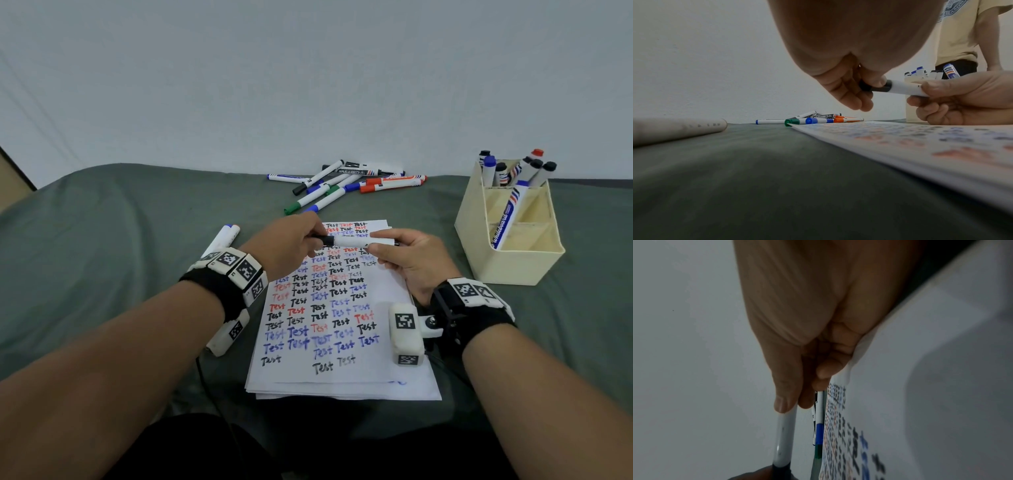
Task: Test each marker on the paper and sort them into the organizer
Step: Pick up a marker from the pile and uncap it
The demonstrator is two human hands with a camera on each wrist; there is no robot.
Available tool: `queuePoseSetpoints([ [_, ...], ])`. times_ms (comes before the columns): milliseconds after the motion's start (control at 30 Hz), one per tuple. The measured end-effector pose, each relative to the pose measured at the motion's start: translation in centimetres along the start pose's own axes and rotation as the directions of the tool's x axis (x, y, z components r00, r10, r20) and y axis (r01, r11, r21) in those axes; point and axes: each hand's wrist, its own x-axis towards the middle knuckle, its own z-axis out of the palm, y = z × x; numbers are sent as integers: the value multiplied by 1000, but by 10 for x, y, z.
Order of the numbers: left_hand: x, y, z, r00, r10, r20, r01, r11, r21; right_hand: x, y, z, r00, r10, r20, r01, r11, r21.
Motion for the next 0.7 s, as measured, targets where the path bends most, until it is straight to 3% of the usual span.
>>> queuePoseSetpoints([
  [700,1,2,5,999,-18,35,15,995,99,2,0,2,1000,3,21,-1,996,-89],
])
